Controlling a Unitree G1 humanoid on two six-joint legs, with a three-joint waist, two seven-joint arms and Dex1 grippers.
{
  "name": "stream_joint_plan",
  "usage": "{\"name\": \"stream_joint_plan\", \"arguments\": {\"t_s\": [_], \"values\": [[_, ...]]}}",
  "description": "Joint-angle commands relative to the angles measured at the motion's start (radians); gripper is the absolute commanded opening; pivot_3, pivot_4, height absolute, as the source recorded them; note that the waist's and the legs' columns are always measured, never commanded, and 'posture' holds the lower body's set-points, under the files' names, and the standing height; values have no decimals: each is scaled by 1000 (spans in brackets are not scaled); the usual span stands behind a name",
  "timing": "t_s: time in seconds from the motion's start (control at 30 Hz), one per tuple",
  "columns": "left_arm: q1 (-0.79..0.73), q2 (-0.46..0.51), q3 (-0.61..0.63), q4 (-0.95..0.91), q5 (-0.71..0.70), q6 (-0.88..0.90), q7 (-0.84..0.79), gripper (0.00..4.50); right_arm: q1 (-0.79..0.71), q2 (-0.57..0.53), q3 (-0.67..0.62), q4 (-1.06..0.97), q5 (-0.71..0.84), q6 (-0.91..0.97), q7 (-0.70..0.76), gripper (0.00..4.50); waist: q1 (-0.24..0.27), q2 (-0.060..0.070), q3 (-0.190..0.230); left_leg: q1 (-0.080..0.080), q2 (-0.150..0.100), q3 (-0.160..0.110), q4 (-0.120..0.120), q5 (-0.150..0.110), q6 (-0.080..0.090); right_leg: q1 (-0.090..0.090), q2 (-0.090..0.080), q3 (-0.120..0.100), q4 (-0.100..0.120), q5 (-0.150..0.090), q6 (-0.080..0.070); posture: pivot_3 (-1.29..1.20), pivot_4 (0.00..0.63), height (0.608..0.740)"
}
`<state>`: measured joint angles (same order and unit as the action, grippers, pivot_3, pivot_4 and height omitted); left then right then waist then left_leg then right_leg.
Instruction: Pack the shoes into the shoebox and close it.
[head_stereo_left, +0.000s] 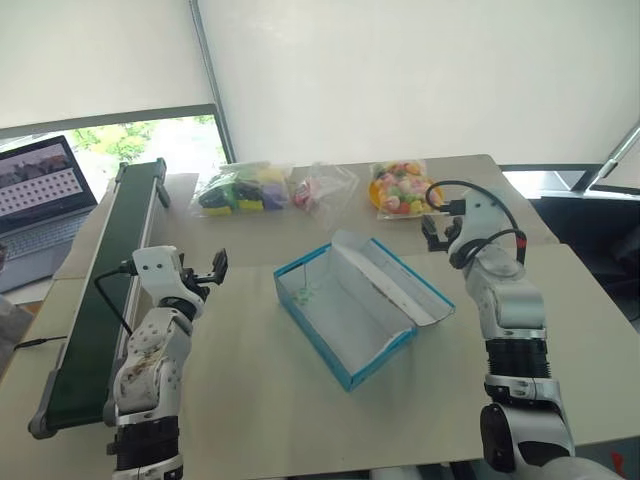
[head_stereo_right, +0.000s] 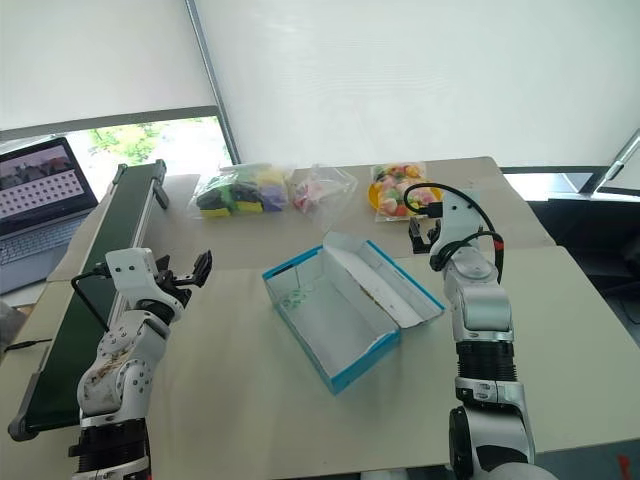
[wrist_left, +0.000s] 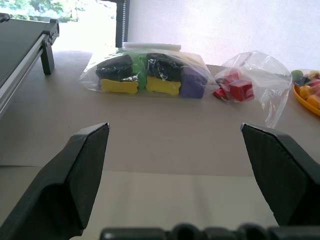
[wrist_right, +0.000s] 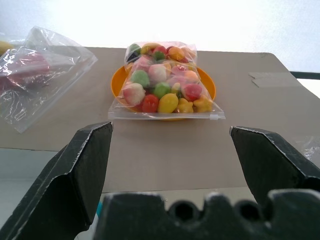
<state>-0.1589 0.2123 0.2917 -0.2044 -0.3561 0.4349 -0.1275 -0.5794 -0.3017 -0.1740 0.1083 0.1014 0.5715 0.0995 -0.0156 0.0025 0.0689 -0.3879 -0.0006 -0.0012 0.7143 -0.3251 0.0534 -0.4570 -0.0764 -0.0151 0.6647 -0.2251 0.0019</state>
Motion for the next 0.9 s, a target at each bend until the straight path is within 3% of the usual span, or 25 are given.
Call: {"name": "stream_joint_plan", "arguments": {"t_s": [0.03,0.13,0.23,0.4,0.5,0.63,0.9], "values": [[-24,42,25,12,-7,5,-14,4500,-17,14,15,-126,84,9,83,4440,0,0,0,0,0,0,0,0,0,0,0,0,0,0,0,0,150,640],[-40,96,81,41,-53,42,-48,4500,-35,18,92,-316,266,115,292,4440,-10,0,0,0,0,-1,0,0,0,-2,1,0,0,0,0,0,150,640],[-2,198,200,39,-138,87,-127,4500,-102,-53,138,-477,486,292,489,4440,-31,0,0,0,2,-9,0,-2,3,-1,5,-1,1,0,0,0,150,640],[48,292,258,88,-160,100,-185,4500,-151,-127,226,-525,603,364,655,4440,-24,0,0,15,-2,-26,-3,-5,9,3,3,-10,2,0,0,0,150,640],[92,321,299,92,-179,111,-205,4500,-164,-126,372,-504,560,333,734,4440,-17,0,0,15,-3,-26,-4,-4,6,3,-2,-14,1,0,0,0,150,640],[126,339,322,127,-176,102,-233,4500,-175,-87,510,-410,428,243,721,4440,-15,0,0,14,-4,-26,-4,0,0,2,-6,-13,0,0,0,0,150,640],[169,329,338,122,-174,102,-222,4500,-115,-27,639,-334,270,177,668,4440,-12,-2,-1,14,-7,-26,-13,8,-16,0,-17,-19,0,0,0,0,150,640]]}}
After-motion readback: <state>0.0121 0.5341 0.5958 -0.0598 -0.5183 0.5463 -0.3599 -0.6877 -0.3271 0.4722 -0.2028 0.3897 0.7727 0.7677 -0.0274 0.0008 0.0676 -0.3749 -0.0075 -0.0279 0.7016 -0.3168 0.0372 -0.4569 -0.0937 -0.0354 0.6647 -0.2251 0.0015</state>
